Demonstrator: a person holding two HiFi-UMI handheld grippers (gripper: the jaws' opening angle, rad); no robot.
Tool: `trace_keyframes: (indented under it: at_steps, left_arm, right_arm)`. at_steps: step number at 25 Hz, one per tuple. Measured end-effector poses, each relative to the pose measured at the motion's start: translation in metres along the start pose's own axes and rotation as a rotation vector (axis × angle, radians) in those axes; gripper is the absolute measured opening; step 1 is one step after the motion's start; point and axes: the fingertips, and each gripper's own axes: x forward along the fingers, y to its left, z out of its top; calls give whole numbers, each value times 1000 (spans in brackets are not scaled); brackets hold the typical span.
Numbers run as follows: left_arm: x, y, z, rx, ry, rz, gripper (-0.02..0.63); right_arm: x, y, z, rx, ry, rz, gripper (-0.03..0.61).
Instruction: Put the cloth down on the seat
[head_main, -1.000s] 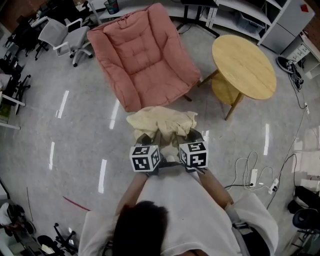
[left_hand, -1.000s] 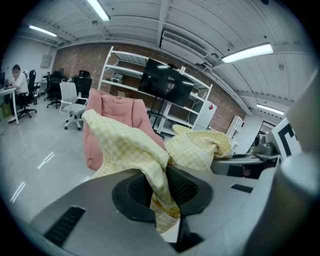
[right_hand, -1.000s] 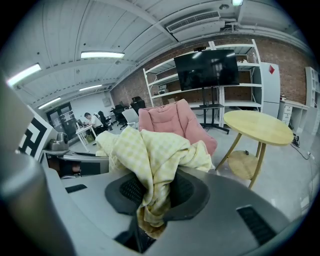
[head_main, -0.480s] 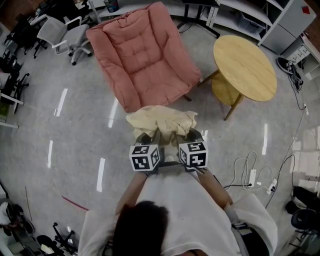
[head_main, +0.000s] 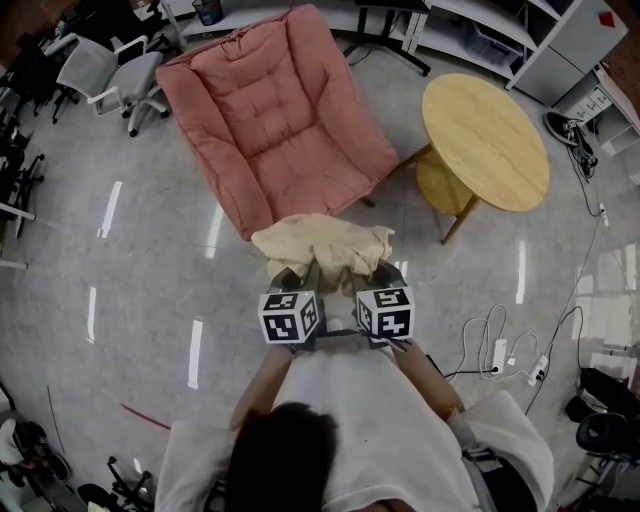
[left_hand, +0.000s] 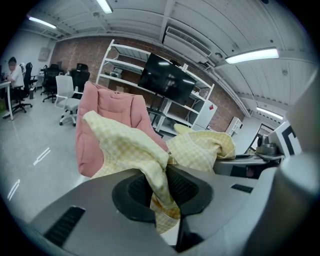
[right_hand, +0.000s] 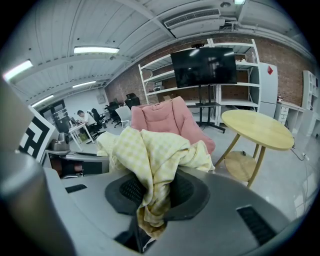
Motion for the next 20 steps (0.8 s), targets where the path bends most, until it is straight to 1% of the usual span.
trace_keyframes:
  at_steps: [9, 14, 20]
  left_arm:
    - [42, 35, 39, -24, 28, -9, 80]
    - [64, 64, 61, -42, 33, -8, 80]
    - [87, 91, 88, -49, 54, -18, 80]
  right_arm:
    - [56, -7, 37, -7, 37, -12, 103]
    - [92, -4, 59, -29, 55, -9, 103]
    - [128, -3, 81, -16, 80, -20, 103]
